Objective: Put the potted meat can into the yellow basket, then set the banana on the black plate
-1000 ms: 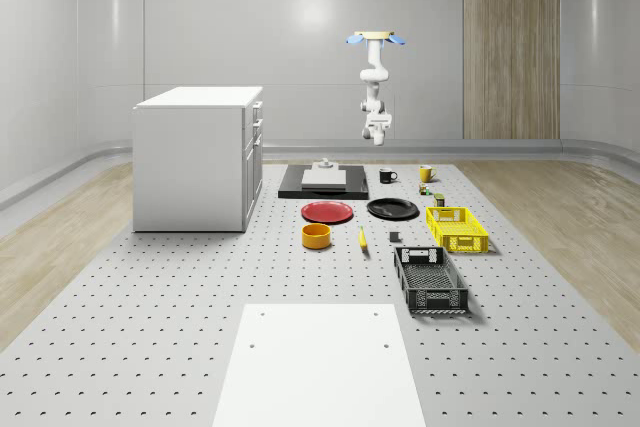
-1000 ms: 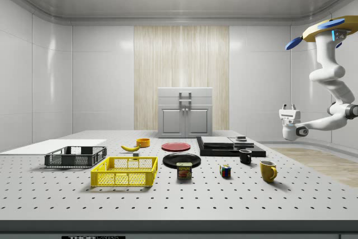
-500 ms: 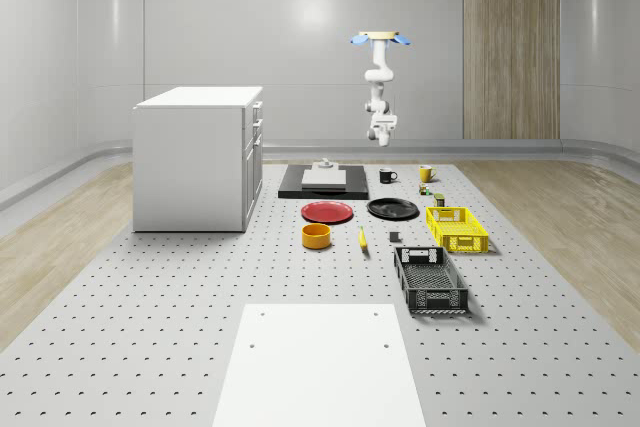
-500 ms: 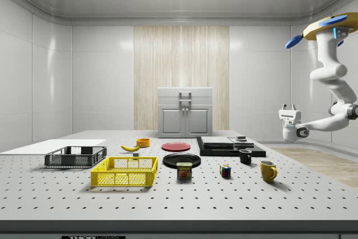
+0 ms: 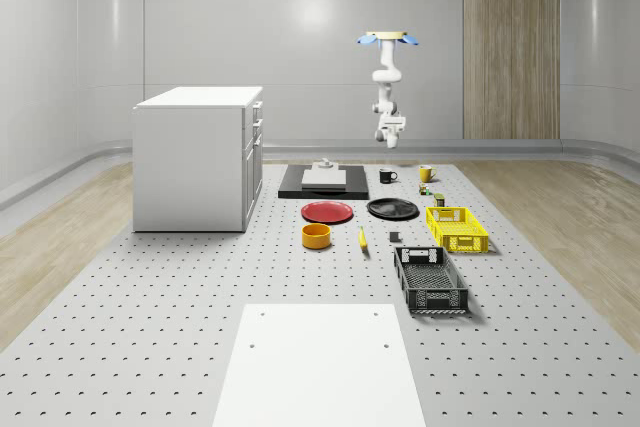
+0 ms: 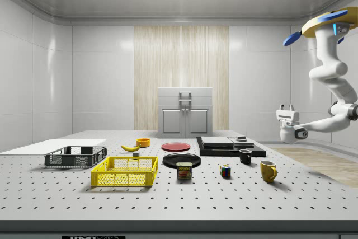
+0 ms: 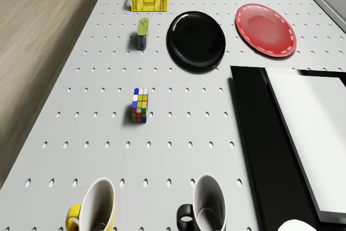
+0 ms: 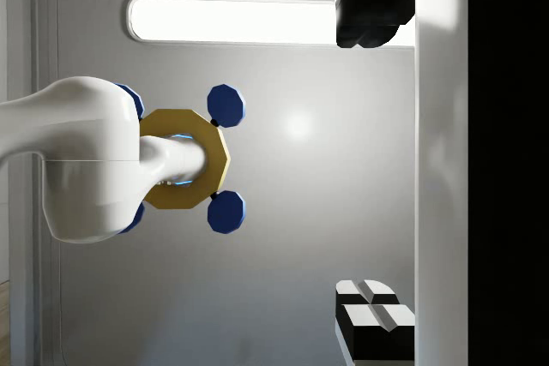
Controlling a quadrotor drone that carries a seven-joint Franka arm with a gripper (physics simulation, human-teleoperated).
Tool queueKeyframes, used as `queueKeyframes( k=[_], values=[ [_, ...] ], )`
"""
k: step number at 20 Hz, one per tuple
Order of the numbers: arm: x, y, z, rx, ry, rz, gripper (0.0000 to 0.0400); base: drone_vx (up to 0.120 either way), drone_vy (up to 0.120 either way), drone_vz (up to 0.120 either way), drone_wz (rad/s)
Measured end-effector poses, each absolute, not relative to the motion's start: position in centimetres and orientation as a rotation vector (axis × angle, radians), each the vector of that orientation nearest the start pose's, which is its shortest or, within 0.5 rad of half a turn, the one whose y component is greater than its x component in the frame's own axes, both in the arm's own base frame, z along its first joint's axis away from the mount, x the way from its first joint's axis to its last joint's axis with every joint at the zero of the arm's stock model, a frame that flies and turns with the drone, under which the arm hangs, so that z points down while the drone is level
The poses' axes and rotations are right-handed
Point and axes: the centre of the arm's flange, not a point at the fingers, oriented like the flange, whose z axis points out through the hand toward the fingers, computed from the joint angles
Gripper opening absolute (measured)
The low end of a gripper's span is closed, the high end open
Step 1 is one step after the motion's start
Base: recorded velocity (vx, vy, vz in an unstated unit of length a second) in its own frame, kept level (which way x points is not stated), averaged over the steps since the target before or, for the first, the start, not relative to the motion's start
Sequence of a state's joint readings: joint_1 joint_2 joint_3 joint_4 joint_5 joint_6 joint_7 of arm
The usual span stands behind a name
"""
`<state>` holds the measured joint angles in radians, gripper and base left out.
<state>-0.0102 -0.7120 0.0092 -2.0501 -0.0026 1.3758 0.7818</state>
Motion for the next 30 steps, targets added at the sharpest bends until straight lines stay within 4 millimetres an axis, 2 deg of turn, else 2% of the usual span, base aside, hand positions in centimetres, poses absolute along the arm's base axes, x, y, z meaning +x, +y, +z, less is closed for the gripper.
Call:
queueKeyframes(
  k=[13,21,24,26,28,30],
  values=[
    [30.2,0.8,69.1,-2.95,1.223,-0.118,0.04,0.12,0.12,0.0,0.0],
    [30.1,3.0,68.7,-3.129,1.299,-0.28,0.04,0.12,0.12,0.0,0.0],
    [30.1,4.7,67.9,-3.279,1.363,-0.434,0.04,0.12,0.12,0.0,0.0],
    [30.1,6.3,66.9,-3.416,1.423,-0.598,0.04,0.12,0.1,0.0,0.0],
    [30.2,7.9,65.1,-3.581,1.495,-0.843,0.04,0.12,0.0,-0.04,0.0],
    [30.3,9.3,62.5,-3.752,1.571,-1.202,0.04,0.12,0.0,-0.12,0.0]
  ],
)
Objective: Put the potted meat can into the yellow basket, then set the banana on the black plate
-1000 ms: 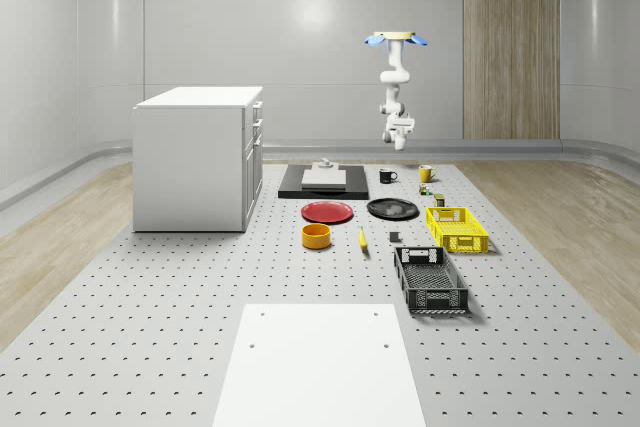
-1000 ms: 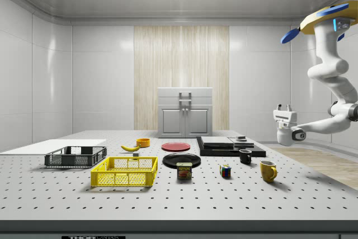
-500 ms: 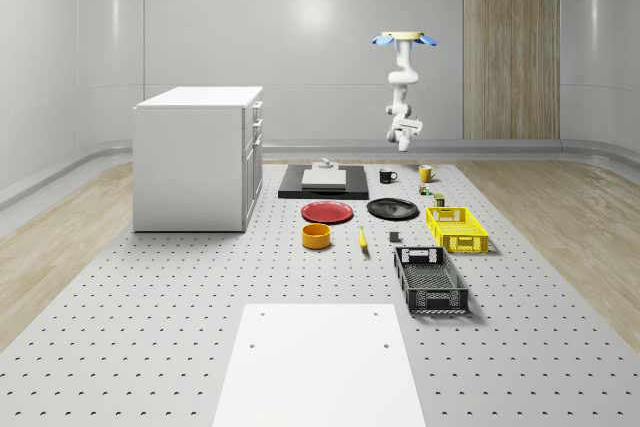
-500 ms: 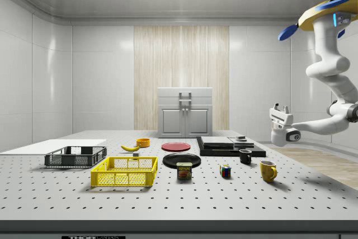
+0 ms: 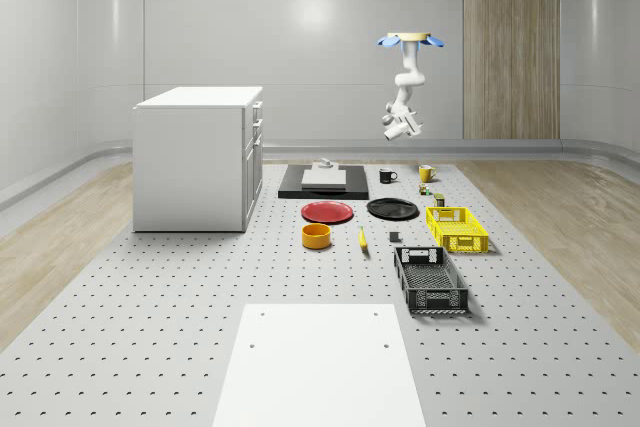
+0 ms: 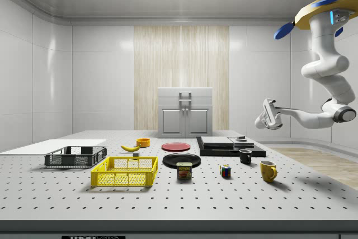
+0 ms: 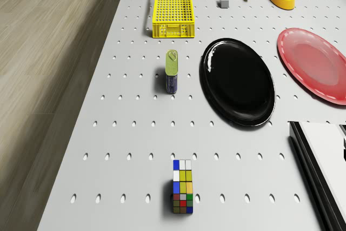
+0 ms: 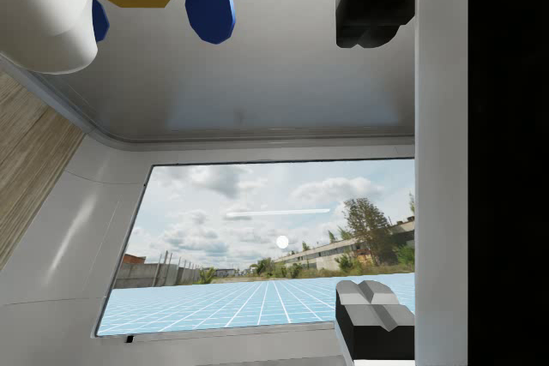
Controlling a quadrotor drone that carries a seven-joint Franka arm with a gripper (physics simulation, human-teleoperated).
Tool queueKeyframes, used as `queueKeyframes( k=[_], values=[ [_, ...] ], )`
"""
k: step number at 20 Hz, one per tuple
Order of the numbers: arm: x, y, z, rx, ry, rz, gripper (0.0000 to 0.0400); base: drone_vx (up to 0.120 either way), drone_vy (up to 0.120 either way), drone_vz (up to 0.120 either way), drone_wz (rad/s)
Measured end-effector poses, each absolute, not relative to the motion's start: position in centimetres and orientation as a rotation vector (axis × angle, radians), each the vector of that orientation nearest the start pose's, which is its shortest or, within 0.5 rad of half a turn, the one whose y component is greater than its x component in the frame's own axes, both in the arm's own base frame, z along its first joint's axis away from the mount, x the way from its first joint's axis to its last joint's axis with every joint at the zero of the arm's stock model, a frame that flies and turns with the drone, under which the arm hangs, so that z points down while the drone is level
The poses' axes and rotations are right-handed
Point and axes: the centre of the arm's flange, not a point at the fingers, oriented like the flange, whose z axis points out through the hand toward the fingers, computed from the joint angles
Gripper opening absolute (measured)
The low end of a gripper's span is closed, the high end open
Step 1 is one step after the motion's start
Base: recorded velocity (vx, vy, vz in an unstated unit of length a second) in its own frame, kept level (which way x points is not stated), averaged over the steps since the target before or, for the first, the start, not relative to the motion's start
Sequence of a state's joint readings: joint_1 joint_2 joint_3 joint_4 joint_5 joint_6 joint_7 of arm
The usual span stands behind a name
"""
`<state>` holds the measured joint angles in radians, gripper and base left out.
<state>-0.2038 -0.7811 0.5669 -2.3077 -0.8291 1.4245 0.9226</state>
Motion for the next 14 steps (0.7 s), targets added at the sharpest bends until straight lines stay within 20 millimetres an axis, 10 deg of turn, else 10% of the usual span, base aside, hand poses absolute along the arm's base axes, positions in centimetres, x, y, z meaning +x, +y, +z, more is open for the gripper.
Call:
queueKeyframes(
  k=[7,14],
  values=[
    [30.6,6.9,52.1,0.741,-0.321,0.764,0.04,0.12,0.069,-0.023,0.0],
    [30.7,2.2,49.4,0.219,-0.1,0.786,0.04,0.12,0.0,-0.114,0.0]
  ],
)
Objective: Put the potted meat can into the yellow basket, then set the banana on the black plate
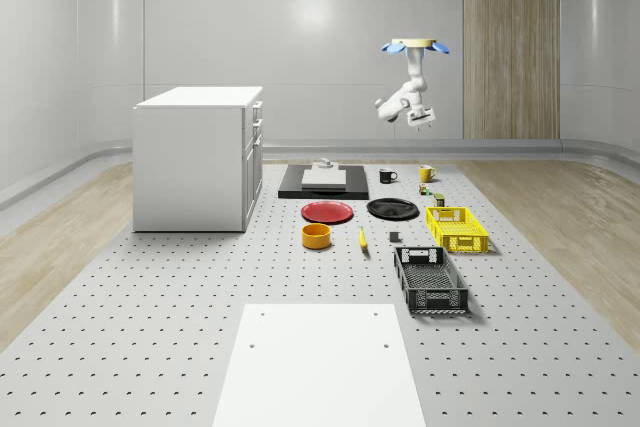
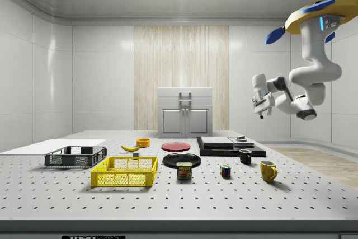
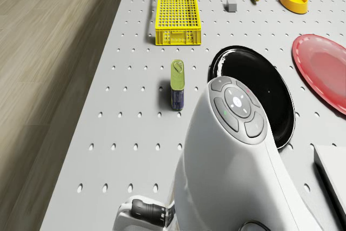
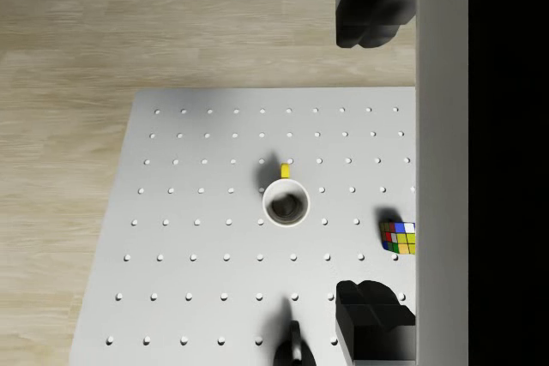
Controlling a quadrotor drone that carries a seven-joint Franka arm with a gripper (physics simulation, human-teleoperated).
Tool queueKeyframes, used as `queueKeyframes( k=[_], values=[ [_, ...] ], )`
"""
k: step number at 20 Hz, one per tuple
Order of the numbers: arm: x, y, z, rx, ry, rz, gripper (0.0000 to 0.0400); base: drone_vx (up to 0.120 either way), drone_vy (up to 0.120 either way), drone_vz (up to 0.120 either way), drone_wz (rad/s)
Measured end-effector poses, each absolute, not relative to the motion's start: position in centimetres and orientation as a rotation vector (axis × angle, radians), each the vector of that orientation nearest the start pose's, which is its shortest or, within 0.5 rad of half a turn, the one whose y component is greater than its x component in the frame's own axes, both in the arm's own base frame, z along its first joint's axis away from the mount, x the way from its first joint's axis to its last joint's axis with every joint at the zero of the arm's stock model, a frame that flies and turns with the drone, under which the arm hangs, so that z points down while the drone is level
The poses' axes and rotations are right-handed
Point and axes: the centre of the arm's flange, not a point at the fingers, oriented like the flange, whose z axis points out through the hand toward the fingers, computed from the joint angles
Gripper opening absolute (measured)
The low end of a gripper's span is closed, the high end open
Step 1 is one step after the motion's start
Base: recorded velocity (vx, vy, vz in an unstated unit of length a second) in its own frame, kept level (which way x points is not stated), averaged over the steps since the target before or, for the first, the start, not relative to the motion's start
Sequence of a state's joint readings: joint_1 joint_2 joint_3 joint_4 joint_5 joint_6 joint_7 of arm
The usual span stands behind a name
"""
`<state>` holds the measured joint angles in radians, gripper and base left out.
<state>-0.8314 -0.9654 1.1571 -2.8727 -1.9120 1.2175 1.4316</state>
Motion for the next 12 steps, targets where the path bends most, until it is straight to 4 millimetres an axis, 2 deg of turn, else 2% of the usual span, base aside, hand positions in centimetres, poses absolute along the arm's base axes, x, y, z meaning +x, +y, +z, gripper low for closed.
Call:
queueKeyframes(
  k=[5,12],
  values=[
    [30.7,0.9,49.2,0.089,-0.043,0.786,0.04,0.12,0.0,-0.12,0.0],
    [30.7,0.2,49.1,0.025,-0.014,0.785,0.04,0.12,0.0,-0.12,0.0]
  ],
)
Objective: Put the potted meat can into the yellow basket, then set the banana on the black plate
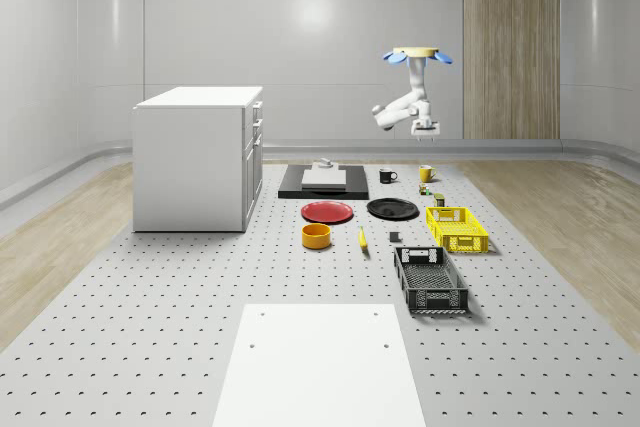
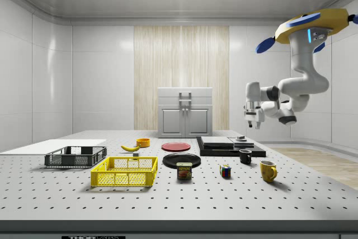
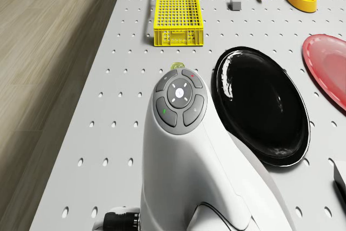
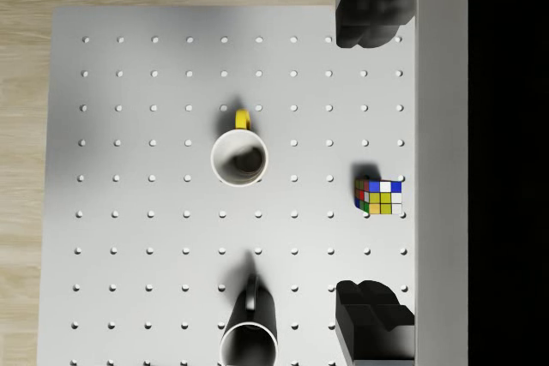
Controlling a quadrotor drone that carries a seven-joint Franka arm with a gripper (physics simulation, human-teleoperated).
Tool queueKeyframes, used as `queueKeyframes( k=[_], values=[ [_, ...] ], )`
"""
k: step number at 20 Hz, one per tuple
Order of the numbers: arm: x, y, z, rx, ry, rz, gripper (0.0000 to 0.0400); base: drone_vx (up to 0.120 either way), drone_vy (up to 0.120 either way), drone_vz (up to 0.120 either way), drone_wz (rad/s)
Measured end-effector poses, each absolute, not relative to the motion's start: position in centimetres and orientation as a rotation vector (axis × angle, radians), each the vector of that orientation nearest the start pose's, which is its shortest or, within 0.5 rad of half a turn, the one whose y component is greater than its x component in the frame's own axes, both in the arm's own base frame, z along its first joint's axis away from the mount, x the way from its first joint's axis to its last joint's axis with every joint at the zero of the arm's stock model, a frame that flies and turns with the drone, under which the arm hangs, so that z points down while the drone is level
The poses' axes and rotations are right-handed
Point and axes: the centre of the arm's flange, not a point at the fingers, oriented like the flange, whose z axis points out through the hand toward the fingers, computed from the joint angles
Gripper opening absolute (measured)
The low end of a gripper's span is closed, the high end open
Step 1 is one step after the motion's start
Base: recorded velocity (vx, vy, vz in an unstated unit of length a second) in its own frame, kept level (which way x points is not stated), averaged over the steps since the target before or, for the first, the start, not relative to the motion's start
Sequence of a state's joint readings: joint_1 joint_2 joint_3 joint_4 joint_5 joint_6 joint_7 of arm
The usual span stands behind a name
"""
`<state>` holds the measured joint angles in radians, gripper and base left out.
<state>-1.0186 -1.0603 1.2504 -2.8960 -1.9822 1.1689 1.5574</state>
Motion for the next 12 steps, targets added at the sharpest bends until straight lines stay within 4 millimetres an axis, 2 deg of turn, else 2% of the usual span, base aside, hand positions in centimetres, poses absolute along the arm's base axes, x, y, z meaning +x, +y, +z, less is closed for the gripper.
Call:
queueKeyframes(
  k=[12],
  values=[
    [30.68,0.01,49.08,0.003,-0.003,0.784,0.04,0.12,0.0,-0.12,0.0]
  ],
)
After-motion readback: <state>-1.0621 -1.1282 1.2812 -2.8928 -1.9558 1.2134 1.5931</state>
